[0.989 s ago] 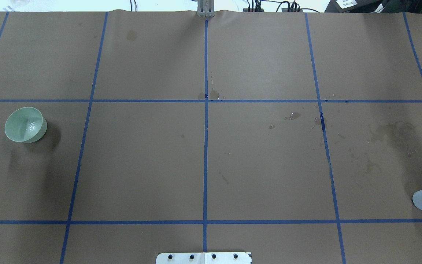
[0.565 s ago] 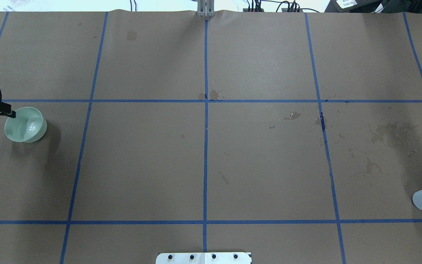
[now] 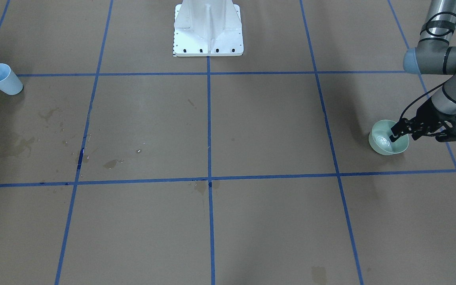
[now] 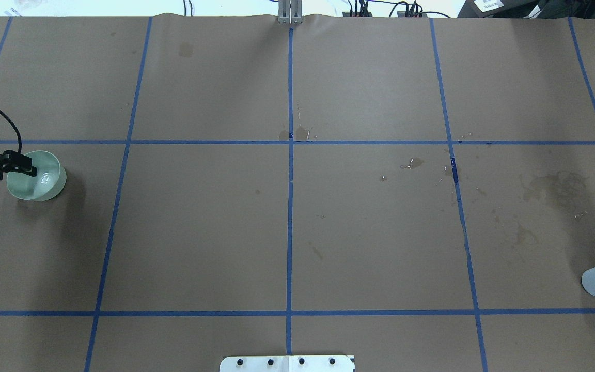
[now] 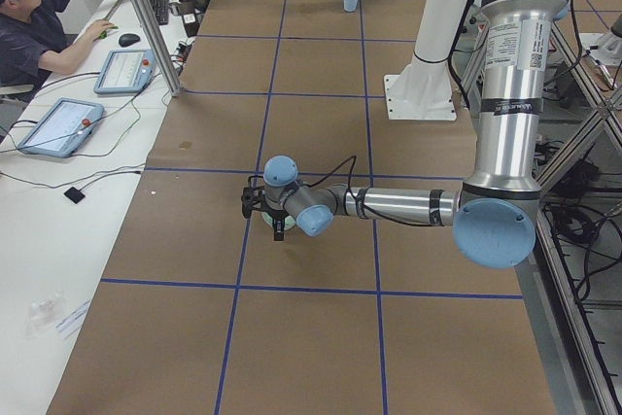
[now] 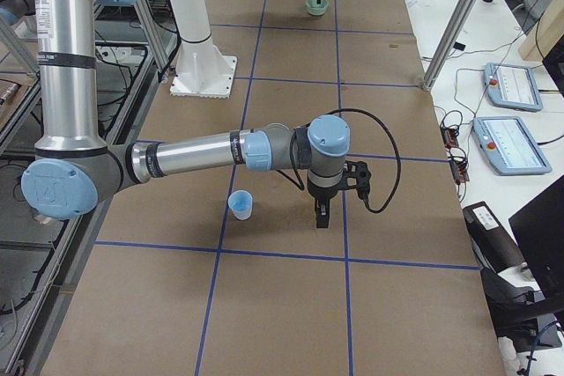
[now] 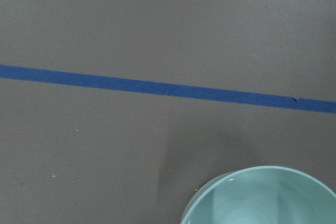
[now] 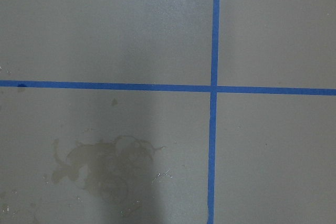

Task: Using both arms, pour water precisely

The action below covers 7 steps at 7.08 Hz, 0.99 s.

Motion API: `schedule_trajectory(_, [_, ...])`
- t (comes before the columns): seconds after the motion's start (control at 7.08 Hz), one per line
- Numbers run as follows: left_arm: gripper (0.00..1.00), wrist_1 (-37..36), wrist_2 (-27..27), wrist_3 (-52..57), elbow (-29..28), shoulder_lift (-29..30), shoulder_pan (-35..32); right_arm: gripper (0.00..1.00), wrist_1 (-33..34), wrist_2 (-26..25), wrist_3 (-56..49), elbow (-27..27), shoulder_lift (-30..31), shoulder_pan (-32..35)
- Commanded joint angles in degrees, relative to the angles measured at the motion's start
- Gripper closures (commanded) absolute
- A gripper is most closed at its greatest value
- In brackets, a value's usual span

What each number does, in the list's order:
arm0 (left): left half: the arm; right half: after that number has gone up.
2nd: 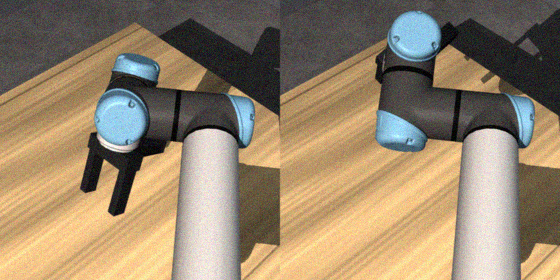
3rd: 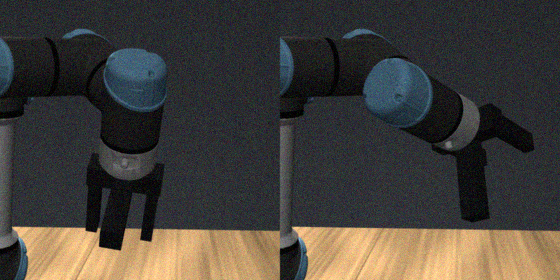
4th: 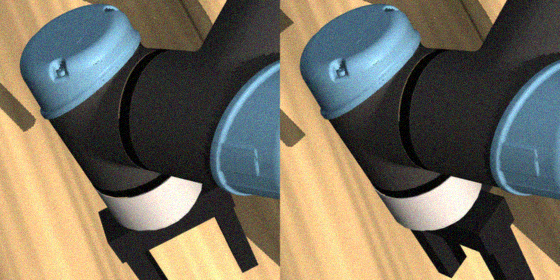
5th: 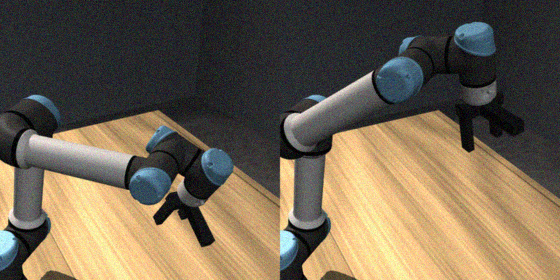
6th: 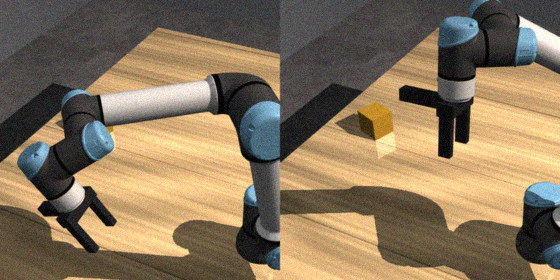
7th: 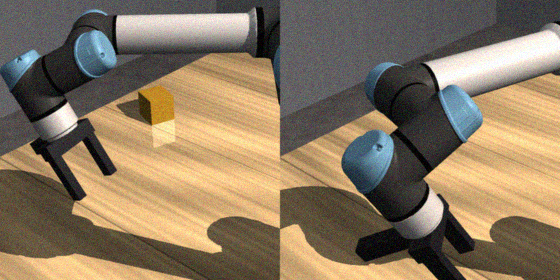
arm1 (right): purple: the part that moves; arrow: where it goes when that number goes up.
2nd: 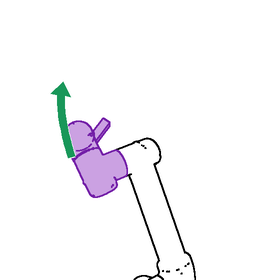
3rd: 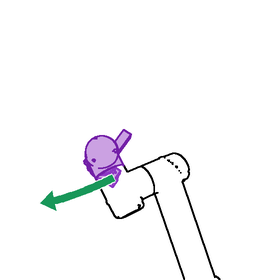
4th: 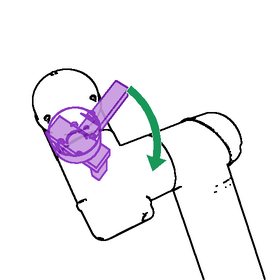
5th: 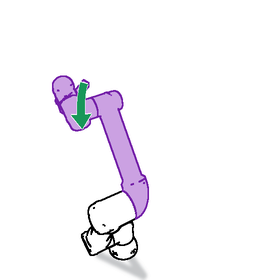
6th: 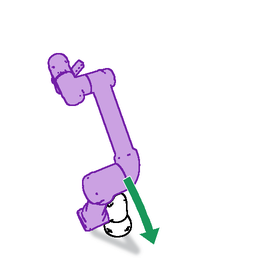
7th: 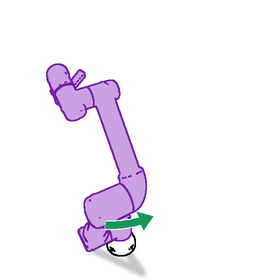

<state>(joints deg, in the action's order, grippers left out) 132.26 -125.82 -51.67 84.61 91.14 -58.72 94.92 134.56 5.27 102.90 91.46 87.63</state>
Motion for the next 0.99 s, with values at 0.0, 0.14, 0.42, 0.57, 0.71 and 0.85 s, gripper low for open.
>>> schedule_trajectory(0.0, [0.81,0.1,-0.04,0.16,0.03,-0.43,0.36,0.0,0.0,0.09,0.09,0.02,0.04,0.0])
schedule_trajectory(0.14, [1.0,0.01,-0.3,-0.1,0.29,-0.69,0.27,0.0,0.0,0.01,0.09,0.02,0.04,0.0])
schedule_trajectory(0.42, [1.0,-1.13,-6.68,-0.19,0.38,-0.26,-0.86,0.0,0.0,-0.17,1.49,-0.24,-0.05,0.0])
schedule_trajectory(0.57, [1.0,-3.65,-10.98,-0.1,0.99,0.26,-4.87,0.0,0.0,-0.17,1.49,-0.24,-0.05,0.0])
schedule_trajectory(0.71, [1.0,-9.07,-14.51,-0.1,3.7,2.44,-7.26,0.0,0.0,-0.08,1.49,-0.41,-0.14,0.0])
schedule_trajectory(0.85, [1.0,-19.05,-14.98,-0.19,8.77,6.03,-7.72,0.0,0.09,-0.08,1.41,-0.5,-0.49,0.0])
